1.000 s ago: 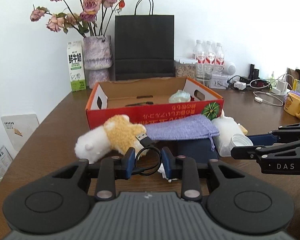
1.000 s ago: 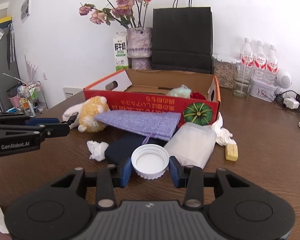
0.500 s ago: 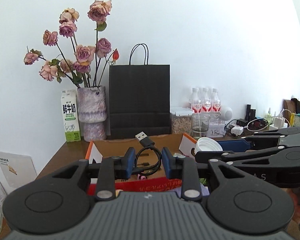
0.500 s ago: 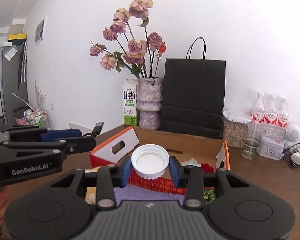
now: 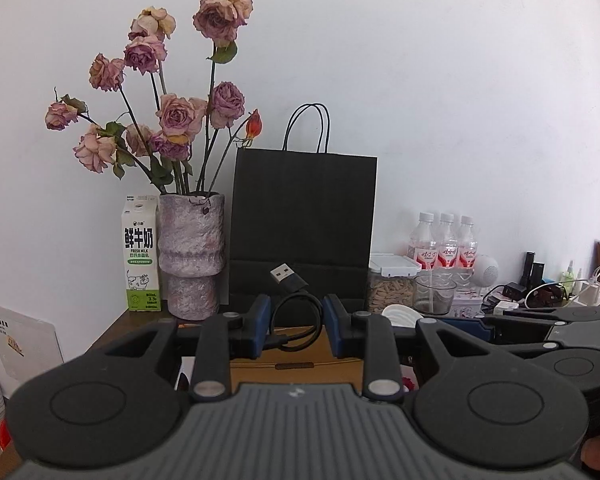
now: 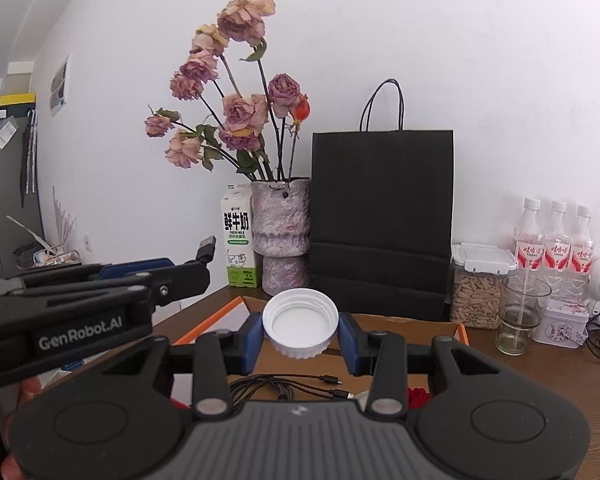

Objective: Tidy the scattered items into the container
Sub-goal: 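Carry the short cable and bottle cap into the box and release them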

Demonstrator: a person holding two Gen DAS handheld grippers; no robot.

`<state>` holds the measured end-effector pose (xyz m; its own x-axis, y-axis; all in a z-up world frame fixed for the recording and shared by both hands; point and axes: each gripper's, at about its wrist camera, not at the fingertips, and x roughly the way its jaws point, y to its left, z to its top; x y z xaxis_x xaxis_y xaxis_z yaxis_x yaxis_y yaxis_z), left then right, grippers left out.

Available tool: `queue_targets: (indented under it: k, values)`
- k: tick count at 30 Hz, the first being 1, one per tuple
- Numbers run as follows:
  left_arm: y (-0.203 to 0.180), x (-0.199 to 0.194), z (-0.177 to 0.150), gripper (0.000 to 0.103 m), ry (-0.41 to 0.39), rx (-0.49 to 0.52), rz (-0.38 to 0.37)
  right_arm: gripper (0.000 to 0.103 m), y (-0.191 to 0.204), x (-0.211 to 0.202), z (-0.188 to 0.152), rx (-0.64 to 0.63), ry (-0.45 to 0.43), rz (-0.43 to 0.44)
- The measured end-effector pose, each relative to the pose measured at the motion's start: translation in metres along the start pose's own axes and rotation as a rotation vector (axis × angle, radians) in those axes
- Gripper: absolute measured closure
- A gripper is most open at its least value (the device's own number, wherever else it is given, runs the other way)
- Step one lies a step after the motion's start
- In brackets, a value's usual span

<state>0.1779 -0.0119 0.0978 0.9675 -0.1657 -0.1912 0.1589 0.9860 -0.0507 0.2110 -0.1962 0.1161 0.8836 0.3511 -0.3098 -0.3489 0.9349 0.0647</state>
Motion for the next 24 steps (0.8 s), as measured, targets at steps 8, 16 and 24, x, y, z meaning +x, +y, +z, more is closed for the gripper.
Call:
queue_targets:
  k: [8, 16, 24]
  values:
    - [0.014, 0.059, -0.022, 0.073, 0.131, -0.014, 0.051, 0.064, -0.015, 0.056, -0.022, 0.015, 0.126, -0.020]
    - [0.026, 0.098, -0.056, 0.073, 0.312, -0.032, 0.083, 0.064, -0.021, 0.085, -0.050, 0.003, 0.243, -0.050]
    - [0.030, 0.104, -0.065, 0.073, 0.370, -0.040, 0.089, 0.064, -0.019, 0.087, -0.054, -0.015, 0.270, -0.058]
